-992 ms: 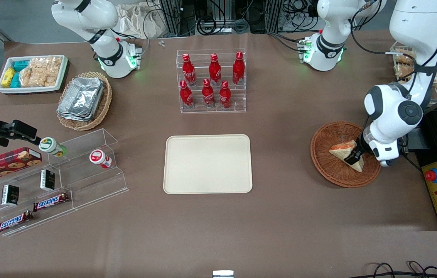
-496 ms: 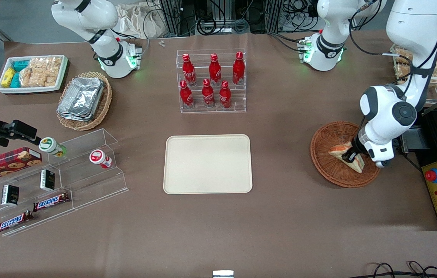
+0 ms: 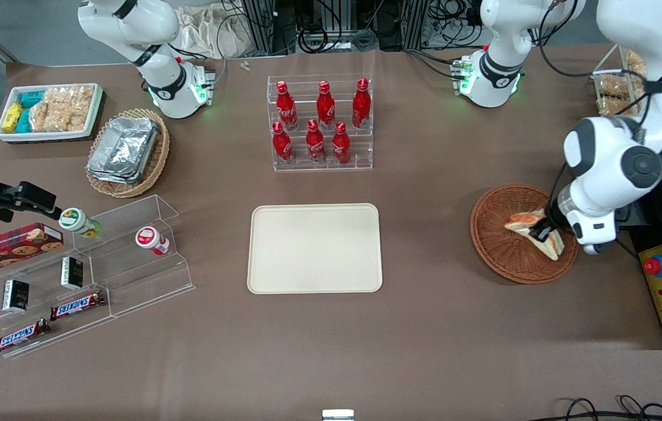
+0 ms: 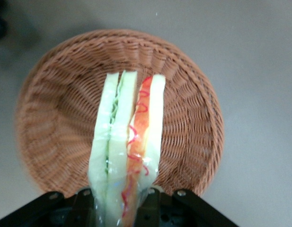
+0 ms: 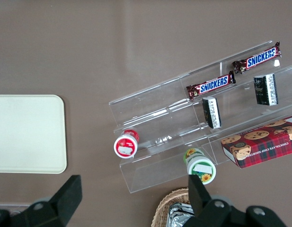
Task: Place sandwich from basket to tray
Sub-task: 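Lift the sandwich up out of the basket with the left gripper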
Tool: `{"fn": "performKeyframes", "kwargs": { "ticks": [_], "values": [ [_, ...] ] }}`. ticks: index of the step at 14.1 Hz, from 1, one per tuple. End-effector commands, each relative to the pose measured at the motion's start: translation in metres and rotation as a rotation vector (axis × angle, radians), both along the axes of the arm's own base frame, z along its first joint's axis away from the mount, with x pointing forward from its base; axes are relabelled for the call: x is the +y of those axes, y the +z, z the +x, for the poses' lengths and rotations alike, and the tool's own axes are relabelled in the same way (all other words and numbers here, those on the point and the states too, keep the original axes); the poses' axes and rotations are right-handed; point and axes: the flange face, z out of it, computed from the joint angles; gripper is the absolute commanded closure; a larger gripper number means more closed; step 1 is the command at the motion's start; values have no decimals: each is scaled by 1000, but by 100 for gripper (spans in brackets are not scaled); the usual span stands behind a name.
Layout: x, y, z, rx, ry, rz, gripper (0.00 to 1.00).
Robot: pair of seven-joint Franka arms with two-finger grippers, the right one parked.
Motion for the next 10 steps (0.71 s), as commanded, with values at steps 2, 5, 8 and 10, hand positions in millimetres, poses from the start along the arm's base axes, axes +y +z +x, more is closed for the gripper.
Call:
{"fn": "performKeyframes", "kwargs": {
  "ticks": [2,5,8,10],
  "values": [
    [-27,100,27,54,-121,3,100],
    [-82,148,30,36,-215,-12,100],
    [-138,152,21,25,-308,-32,100],
    [-161,148,17,28,-352,-45,100]
  ]
}}
